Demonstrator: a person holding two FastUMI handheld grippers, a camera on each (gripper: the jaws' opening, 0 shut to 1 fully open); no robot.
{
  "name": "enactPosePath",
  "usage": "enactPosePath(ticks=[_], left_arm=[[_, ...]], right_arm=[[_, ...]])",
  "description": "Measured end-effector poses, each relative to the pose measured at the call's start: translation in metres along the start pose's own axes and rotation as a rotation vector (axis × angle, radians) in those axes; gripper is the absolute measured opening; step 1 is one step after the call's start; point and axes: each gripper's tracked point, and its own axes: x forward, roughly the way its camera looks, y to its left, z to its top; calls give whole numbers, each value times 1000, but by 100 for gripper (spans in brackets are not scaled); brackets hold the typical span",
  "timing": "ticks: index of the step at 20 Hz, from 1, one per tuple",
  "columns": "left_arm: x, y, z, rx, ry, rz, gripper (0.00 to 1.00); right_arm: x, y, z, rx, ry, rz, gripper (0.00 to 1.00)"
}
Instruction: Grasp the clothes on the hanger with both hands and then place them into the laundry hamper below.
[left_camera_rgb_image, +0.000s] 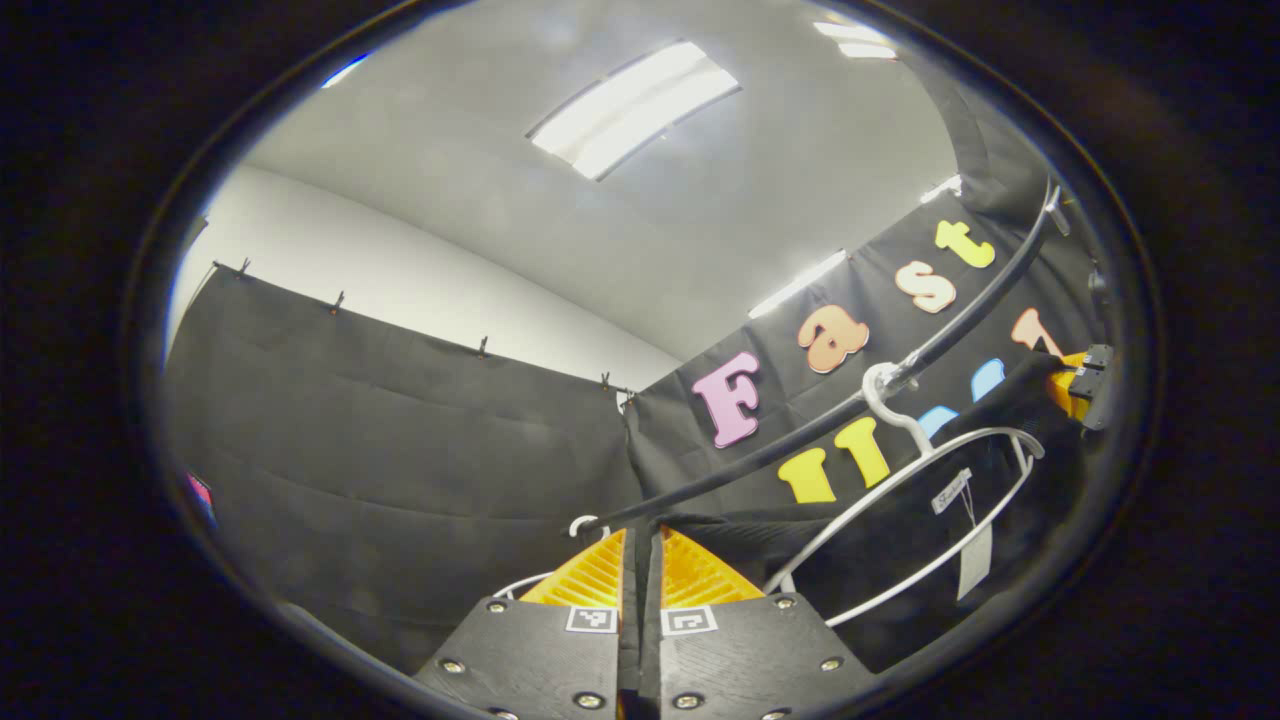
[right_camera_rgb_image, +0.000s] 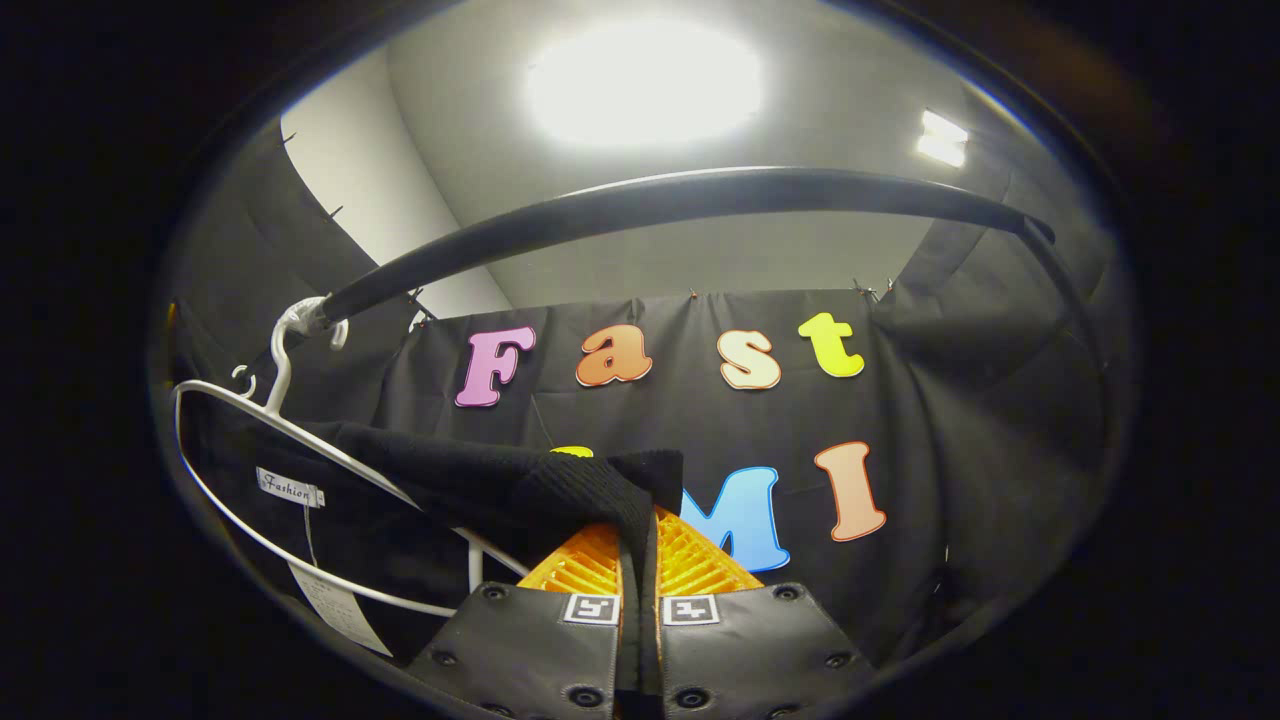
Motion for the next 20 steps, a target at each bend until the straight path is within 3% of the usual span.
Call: enactPosePath(ticks=[13,20], left_arm=[[31,6,-46,-20,26,-131,1],[22,3,-68,-13,62,-192,0]], right_arm=[[15,10,-55,3,137,38,2],[17,14,-80,33,212,72,2]])
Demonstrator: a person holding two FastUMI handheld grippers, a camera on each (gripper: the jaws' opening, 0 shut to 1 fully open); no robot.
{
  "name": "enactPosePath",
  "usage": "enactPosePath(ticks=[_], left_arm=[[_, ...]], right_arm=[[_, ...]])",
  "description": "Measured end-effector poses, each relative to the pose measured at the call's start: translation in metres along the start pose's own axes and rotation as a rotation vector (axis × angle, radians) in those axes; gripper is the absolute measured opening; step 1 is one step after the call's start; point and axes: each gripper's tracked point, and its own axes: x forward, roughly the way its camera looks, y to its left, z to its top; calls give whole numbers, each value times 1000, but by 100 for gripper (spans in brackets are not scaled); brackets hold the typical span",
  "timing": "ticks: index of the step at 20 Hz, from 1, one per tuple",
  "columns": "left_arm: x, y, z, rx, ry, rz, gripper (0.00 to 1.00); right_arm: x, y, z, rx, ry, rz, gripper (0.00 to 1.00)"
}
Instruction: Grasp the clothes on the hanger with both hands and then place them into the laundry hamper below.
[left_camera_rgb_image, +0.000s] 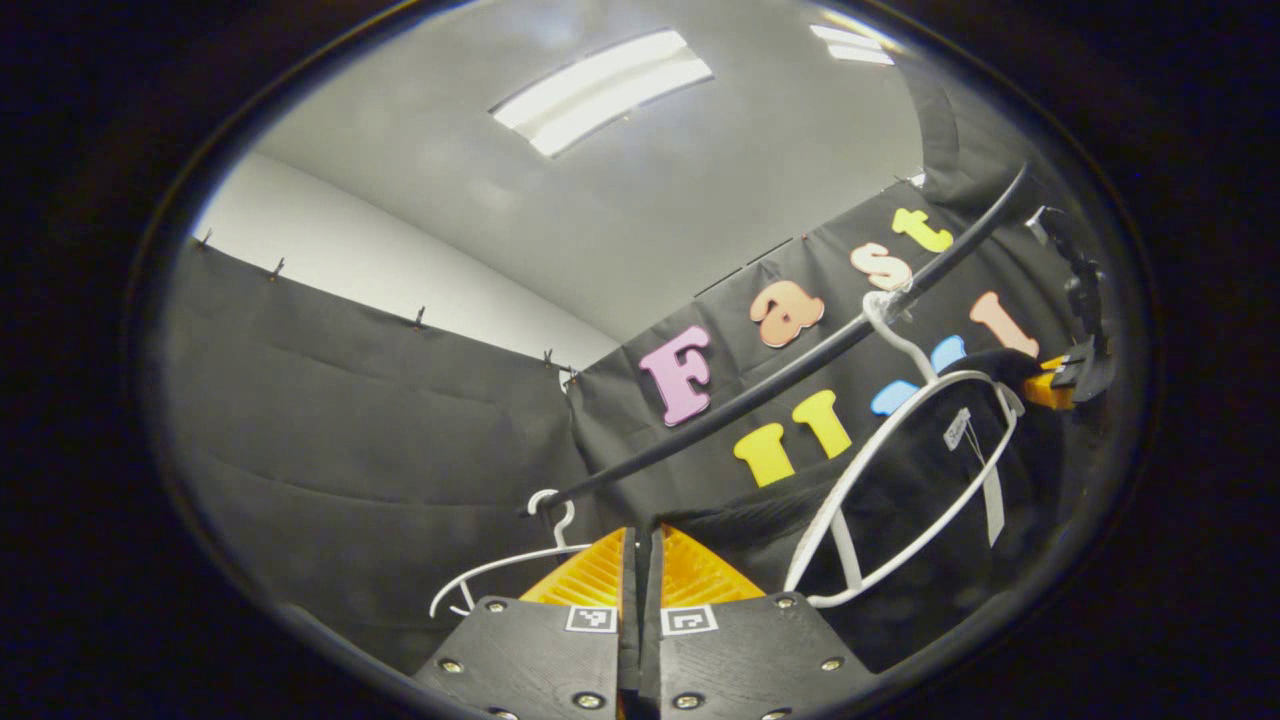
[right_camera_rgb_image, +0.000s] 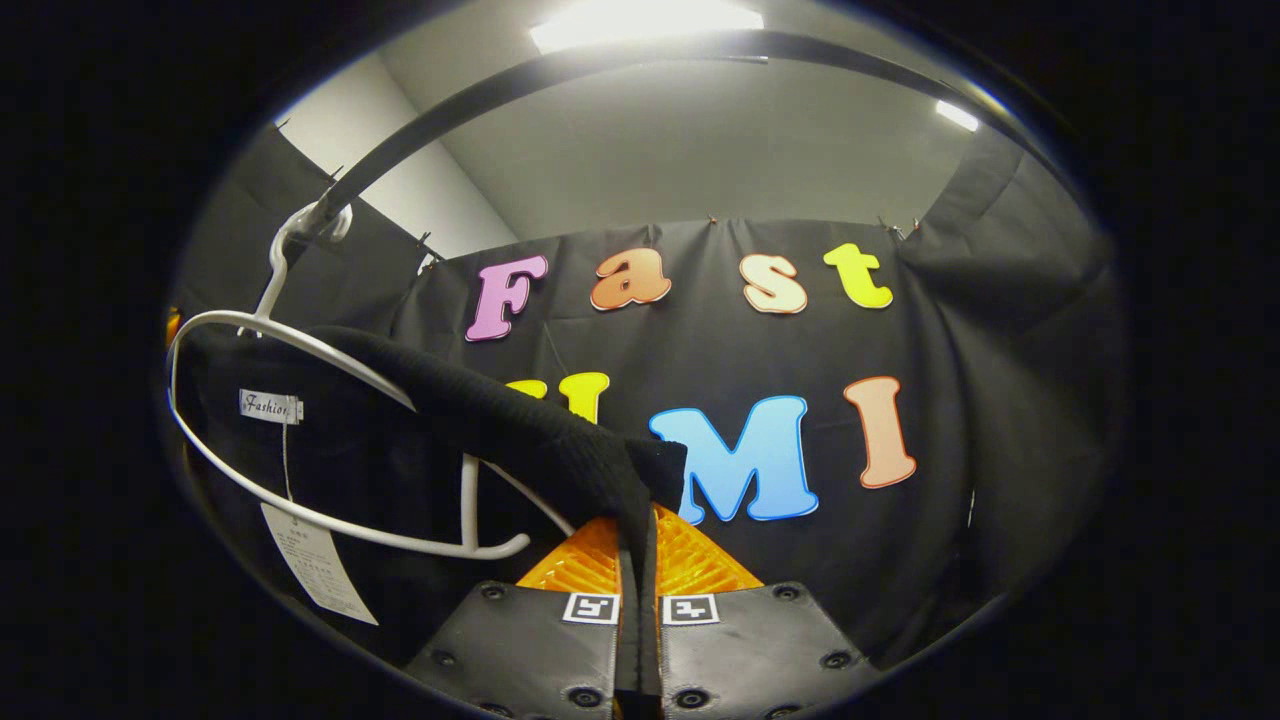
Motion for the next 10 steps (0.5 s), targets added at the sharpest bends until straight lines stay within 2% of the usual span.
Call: enactPosePath(ticks=[6,10], left_arm=[[-15,-11,-22,-1,41,-31,0],[-8,-7,-19,-7,32,-17,1]], right_arm=[[-2,-12,2,5,2,-3,2],[3,-27,35,12,-94,-46,1]])
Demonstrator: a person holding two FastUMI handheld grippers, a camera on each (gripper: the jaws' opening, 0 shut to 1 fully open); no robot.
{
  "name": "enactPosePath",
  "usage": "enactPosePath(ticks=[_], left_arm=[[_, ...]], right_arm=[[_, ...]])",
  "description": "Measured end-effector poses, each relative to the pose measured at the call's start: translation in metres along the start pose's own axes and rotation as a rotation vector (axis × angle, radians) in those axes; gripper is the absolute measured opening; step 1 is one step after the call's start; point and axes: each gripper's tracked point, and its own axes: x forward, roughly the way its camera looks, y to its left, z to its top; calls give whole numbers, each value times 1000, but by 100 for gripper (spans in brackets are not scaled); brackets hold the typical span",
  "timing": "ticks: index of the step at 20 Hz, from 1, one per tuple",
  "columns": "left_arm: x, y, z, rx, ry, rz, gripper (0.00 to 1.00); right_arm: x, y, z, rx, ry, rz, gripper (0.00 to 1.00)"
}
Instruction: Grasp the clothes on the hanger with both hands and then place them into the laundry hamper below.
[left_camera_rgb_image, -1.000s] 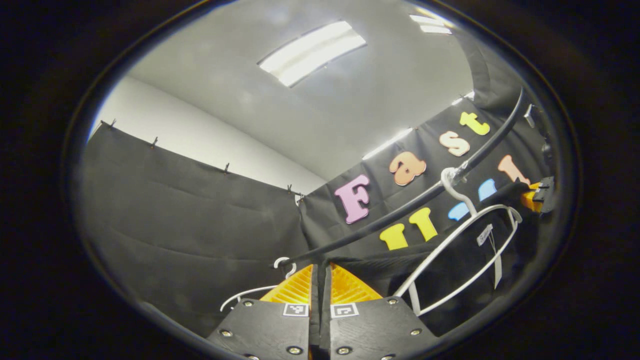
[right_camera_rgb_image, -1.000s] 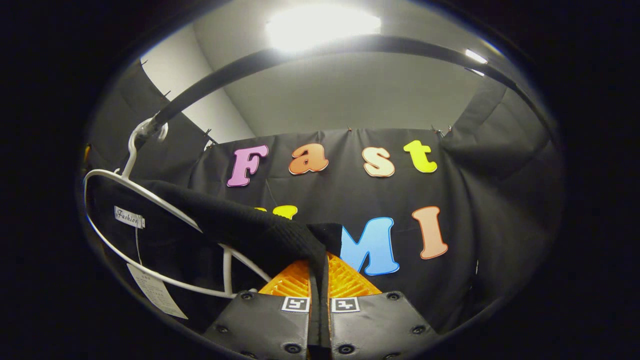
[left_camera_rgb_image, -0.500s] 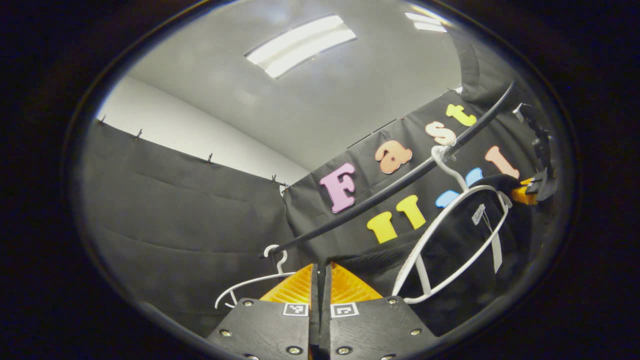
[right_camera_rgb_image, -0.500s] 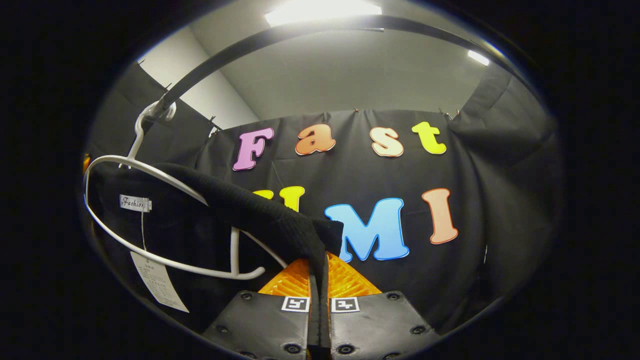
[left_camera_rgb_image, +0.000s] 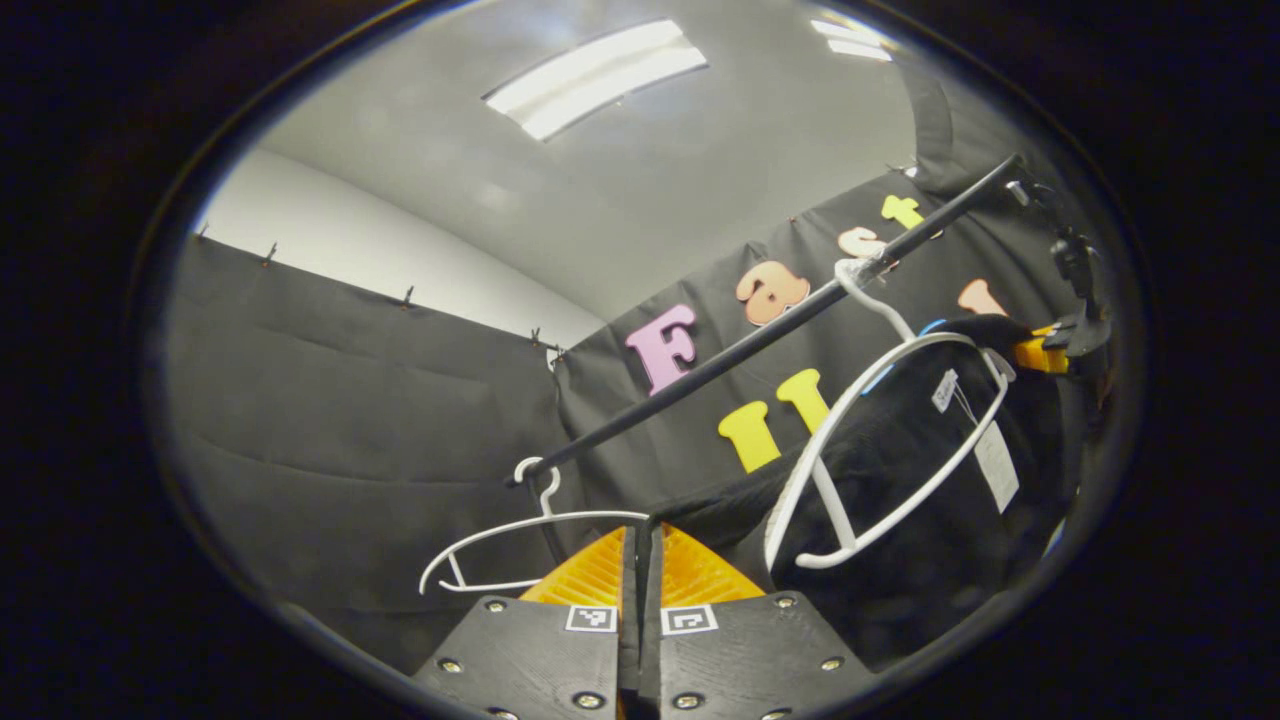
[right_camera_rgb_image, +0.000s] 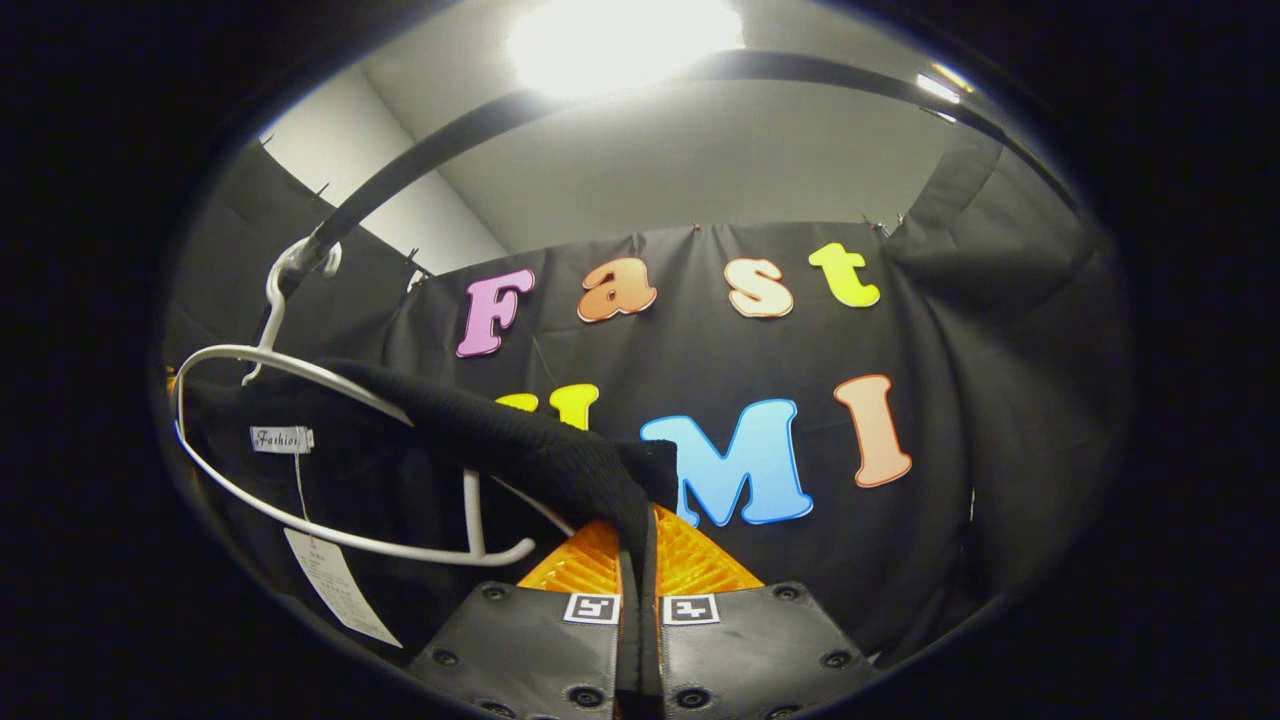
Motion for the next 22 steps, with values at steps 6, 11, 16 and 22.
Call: enactPosePath(ticks=[6,11,16,22], left_arm=[[9,9,22,-3,-54,34,1],[16,8,34,39,-73,23,0],[14,15,61,53,-130,15,1],[26,-3,30,20,-61,-15,1]], right_arm=[[20,1,22,8,-87,-25,1],[42,2,18,18,-82,-10,0],[53,-5,17,48,-63,-15,0],[65,-5,-25,49,42,-14,1]])
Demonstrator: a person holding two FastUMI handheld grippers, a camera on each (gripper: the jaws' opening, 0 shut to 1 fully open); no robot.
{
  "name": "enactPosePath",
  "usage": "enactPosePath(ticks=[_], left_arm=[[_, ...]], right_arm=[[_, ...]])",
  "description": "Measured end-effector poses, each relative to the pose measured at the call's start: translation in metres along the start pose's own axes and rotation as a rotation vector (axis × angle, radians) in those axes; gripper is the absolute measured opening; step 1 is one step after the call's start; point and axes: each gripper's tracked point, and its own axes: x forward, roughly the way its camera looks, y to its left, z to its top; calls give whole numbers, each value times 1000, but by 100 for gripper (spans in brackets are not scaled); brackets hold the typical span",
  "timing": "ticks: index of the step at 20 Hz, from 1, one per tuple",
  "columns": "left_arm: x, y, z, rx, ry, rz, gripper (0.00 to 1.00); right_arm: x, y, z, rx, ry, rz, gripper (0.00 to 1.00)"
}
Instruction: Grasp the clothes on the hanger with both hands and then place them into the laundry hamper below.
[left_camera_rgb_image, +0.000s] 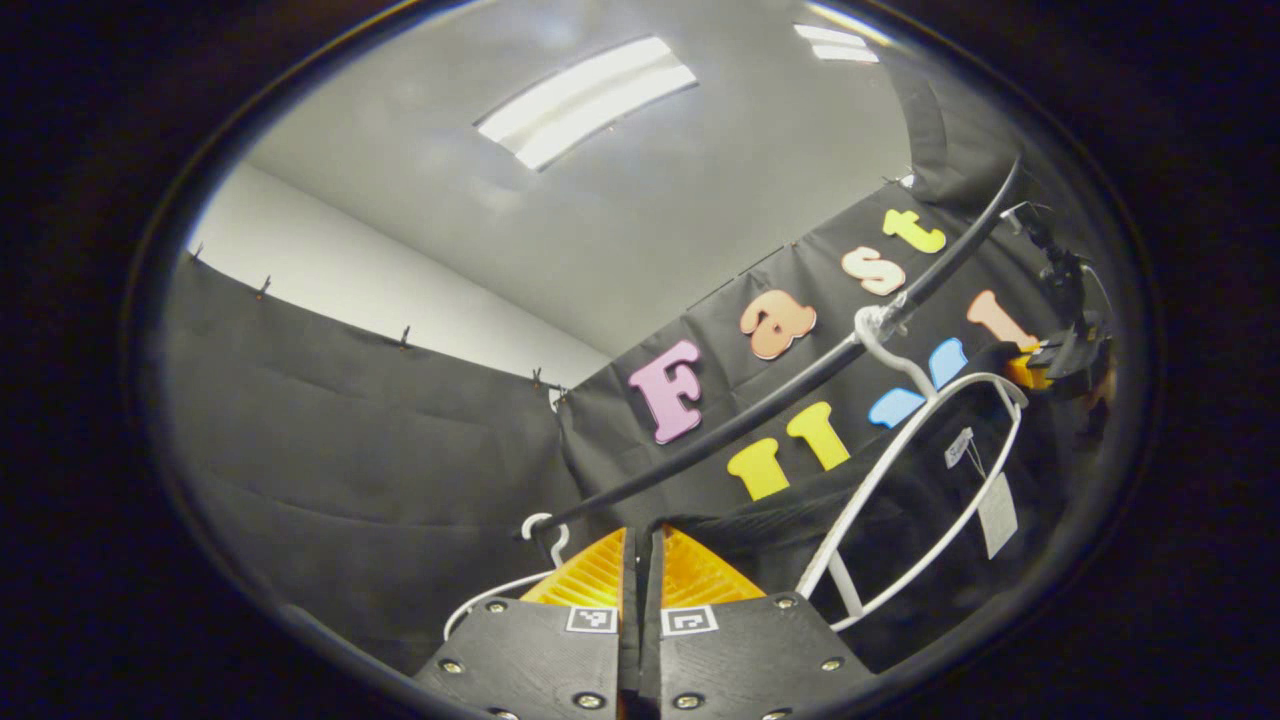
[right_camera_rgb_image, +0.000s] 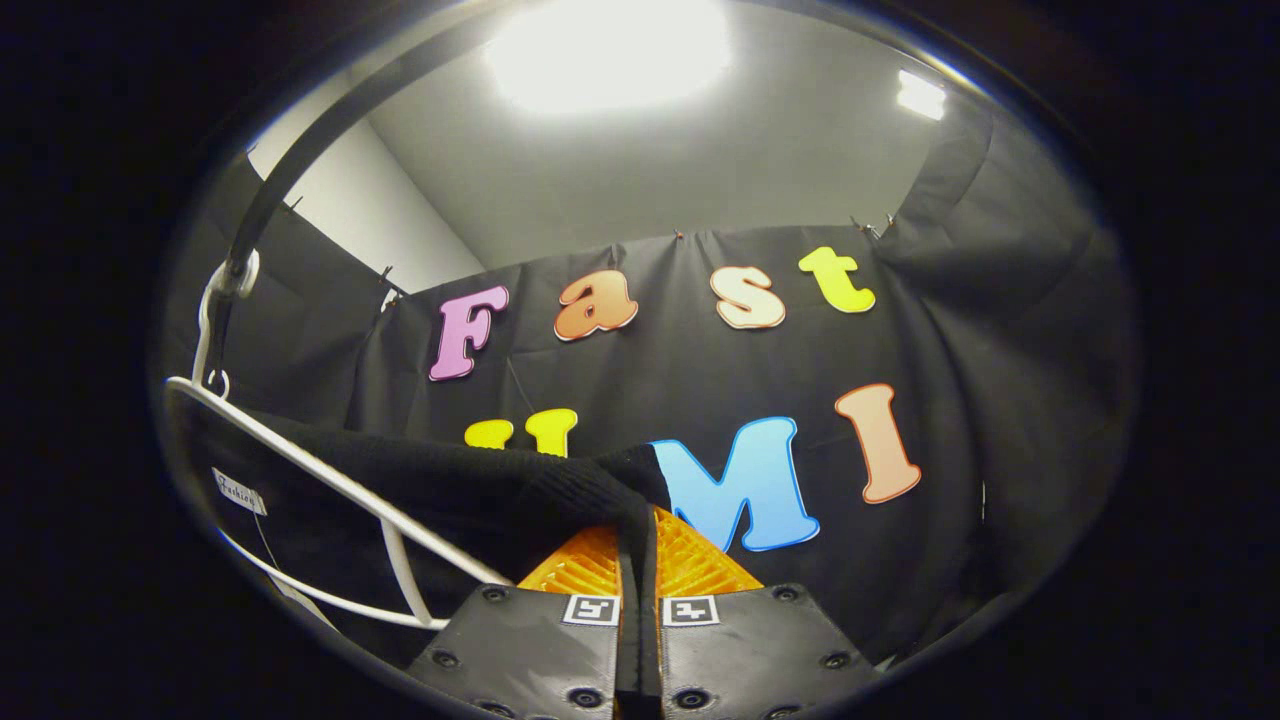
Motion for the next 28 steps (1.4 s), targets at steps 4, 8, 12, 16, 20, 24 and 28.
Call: enactPosePath(ticks=[4,8,12,16,20,24,28], left_arm=[[-5,-15,-22,-8,38,-26,1],[-16,-19,-48,-31,81,-19,1],[-29,-26,-79,-77,147,-7,1],[-45,-38,-99,-109,191,4,1],[-80,-47,-103,-120,215,-20,1],[-94,-73,-97,-140,219,-65,0],[-111,-93,-85,-178,210,-103,1]], right_arm=[[-9,-2,-38,-1,101,15,2],[-33,5,-55,-27,140,51,1],[-63,21,-49,-70,124,108,2],[-94,31,-50,-102,126,128,2],[-123,33,-64,-92,182,128,2],[-157,40,-74,-92,224,146,2],[-194,55,-74,-96,249,190,1]])
